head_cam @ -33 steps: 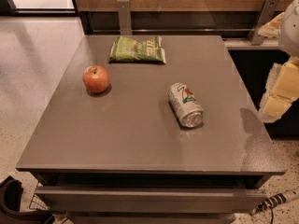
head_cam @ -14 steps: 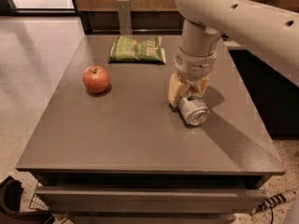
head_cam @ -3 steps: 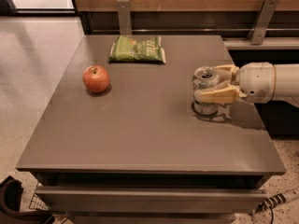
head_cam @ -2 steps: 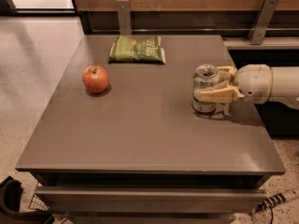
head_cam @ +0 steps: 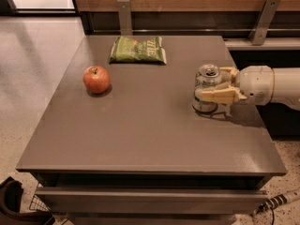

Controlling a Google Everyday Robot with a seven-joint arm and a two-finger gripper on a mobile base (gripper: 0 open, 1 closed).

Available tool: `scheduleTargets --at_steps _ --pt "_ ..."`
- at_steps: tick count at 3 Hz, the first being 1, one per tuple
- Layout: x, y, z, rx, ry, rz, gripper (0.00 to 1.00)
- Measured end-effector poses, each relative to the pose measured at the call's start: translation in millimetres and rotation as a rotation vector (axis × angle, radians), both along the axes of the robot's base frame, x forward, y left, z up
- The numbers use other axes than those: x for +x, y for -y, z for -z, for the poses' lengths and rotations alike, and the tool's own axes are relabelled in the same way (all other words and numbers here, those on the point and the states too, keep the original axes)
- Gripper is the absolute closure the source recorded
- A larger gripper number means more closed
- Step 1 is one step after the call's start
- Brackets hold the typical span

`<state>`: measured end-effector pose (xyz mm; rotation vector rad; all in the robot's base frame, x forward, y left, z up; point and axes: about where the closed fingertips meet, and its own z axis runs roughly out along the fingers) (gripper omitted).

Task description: Place 7up can upright

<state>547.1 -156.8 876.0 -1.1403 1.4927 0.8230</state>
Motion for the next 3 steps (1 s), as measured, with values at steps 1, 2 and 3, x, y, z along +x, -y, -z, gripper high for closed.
scheduleTargets --at_steps 1,2,3 --pt "0.1 -2.6 -0.1 0.000 0.000 -0.005 0.08" --pt "0.1 -4.7 -0.2 0.001 0.000 -0.009 0.00" --pt "0.1 -4.7 -0.2 0.001 0.000 -0.009 0.00"
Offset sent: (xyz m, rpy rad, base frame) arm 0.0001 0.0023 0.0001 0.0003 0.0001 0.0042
